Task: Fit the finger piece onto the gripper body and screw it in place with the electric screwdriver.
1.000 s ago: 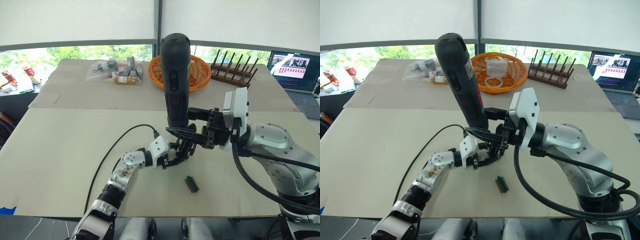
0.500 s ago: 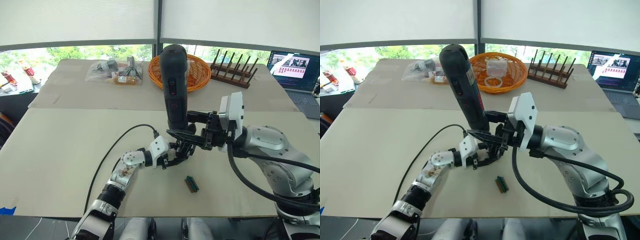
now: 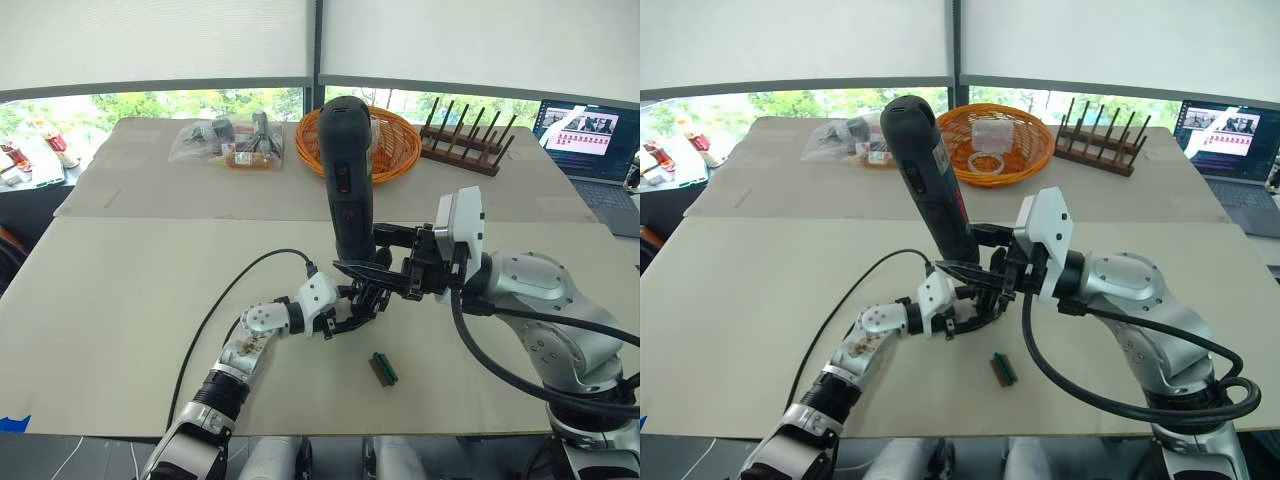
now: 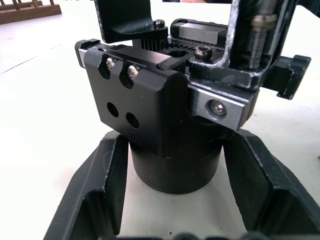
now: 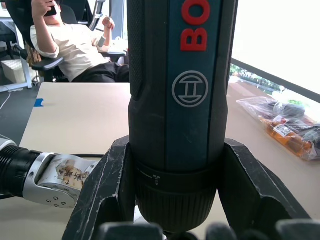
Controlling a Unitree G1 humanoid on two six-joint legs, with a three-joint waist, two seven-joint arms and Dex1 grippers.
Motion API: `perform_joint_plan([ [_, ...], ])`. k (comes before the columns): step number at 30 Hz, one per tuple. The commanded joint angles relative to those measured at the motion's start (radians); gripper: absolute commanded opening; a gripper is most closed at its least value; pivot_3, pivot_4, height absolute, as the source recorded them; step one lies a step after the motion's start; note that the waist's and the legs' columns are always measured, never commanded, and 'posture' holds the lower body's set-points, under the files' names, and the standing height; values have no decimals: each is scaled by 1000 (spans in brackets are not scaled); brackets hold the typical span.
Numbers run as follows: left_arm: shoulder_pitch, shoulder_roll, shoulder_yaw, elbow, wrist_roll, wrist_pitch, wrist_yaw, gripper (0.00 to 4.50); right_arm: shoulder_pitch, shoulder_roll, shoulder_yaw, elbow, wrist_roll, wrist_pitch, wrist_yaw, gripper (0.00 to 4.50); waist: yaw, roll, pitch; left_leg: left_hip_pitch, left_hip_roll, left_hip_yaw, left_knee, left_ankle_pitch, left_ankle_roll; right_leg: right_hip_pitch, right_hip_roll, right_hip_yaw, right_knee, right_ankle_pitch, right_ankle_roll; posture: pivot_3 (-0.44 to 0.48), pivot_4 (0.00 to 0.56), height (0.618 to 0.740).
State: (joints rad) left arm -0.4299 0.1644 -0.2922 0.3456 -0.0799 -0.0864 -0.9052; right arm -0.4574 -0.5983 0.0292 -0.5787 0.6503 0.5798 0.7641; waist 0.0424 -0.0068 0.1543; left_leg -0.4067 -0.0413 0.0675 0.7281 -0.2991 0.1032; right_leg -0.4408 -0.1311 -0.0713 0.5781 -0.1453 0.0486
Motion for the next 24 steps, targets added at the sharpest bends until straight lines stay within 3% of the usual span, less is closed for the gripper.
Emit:
perform_joint_plan([
  [1, 25, -5, -29, 2, 11, 17, -3, 2307, -10, 6, -25, -28, 9, -40, 9, 1891, 0, 0, 0, 0, 0, 0, 0, 0, 0, 0, 0, 0, 0, 0, 0, 0, 150, 740],
  [24, 26, -2, -30, -7, 9, 21, 0, 2307, 91, 51, -23, -1, -56, -100, 1, 1891, -1, 0, 0, 0, 0, 0, 0, 0, 0, 0, 0, 0, 0, 0, 0, 0, 150, 740],
])
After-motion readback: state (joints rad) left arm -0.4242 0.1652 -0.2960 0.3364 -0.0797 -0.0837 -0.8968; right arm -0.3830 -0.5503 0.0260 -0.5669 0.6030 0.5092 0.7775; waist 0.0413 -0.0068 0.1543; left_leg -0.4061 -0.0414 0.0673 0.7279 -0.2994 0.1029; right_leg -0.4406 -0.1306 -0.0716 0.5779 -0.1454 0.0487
